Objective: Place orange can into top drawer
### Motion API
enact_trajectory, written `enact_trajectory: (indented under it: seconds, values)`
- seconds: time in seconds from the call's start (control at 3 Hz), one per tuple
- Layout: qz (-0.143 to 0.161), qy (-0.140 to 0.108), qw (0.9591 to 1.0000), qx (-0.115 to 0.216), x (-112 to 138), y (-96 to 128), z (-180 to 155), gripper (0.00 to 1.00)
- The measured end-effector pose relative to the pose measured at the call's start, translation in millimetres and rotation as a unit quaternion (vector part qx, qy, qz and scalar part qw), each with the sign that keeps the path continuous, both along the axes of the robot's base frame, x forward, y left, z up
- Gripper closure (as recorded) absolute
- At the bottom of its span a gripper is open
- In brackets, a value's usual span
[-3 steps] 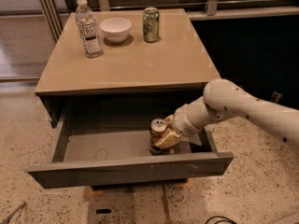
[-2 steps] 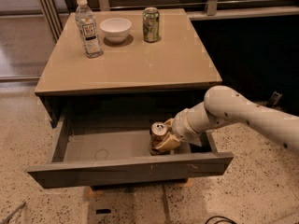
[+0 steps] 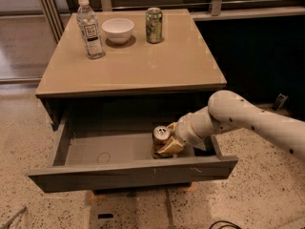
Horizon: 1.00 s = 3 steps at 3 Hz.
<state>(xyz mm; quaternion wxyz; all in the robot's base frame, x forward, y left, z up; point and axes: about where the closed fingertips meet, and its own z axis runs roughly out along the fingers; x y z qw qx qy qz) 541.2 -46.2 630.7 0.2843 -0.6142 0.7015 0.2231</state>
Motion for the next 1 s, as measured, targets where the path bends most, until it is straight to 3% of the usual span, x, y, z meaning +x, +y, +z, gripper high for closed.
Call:
enact_trajectory:
  seconds: [0.67, 1.0]
  values:
    - [0.000, 0.000, 1.0000, 0.000, 0.0, 0.1, 0.0, 0.35]
    - [0.000, -0.001, 1.0000, 0.000, 0.5, 0.2, 2.6, 0.05]
